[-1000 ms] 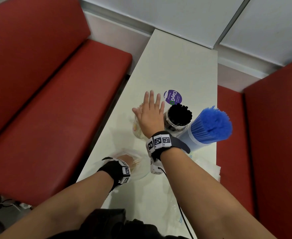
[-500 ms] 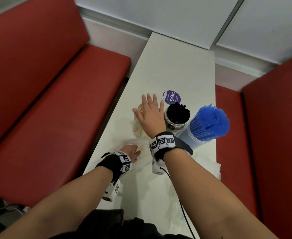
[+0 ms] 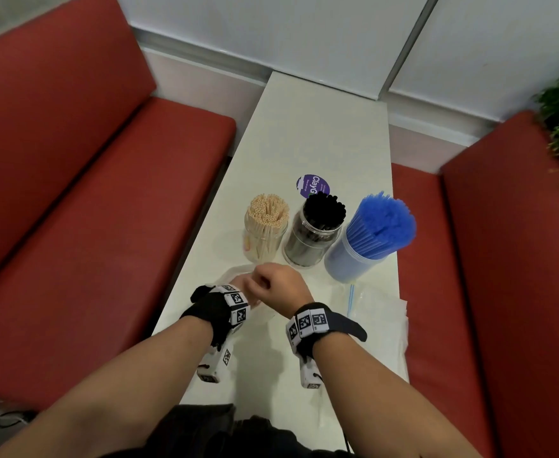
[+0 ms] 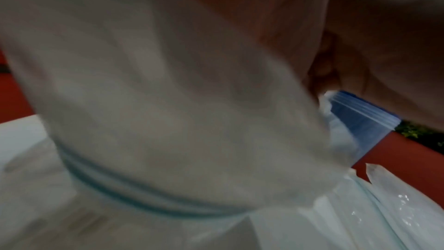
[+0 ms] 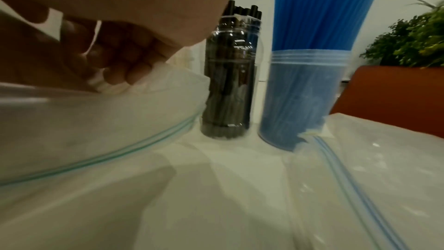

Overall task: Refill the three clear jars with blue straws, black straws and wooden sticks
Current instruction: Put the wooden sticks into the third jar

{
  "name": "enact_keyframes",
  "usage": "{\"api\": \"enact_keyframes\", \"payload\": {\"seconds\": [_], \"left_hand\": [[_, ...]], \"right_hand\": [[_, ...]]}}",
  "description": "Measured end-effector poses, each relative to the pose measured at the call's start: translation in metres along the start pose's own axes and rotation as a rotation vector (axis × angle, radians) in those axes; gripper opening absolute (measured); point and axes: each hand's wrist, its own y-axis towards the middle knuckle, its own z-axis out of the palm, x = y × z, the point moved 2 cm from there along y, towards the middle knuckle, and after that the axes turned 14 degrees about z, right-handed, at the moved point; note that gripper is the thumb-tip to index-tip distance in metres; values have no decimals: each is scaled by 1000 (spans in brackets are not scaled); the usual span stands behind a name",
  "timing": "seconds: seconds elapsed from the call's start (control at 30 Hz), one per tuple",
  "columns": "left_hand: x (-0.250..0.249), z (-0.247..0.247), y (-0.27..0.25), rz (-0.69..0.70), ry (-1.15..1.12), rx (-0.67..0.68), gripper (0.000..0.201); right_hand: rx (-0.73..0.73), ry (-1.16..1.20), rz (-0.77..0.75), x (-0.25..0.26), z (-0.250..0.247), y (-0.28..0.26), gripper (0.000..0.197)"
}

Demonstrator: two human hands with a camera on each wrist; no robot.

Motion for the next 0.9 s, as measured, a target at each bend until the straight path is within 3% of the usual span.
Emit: {"api": "enact_keyframes", "payload": {"seconds": [0.1,0.27,0.5,0.6,0.7,0.8,0.9], "left_hand": [[-8,-13,-4,62,-1,69,20],[-21,-15,-13,91,-49,213,23],[-11,-3,-18,45,-106,152,22],[-11,-2,-16,-3,-73,123,25],[-15,-2,-18,17,5,182,27],[-12,0,-19,37,-49,138,27],[-14,-5,-18,46,-123,82,34]], "right_hand": [[-16,-70,91,-20,7,-16,40],[112,-32,308,-41,11,-28,46],[121,245,455,-45,3,-19,22],[114,347,465,-41,2,-17,36],[82,430,524,-42,-2,-14,48],[190,517,616,-41,-5,-12,47],[360,704,562,-35,-6,-15,44]]}}
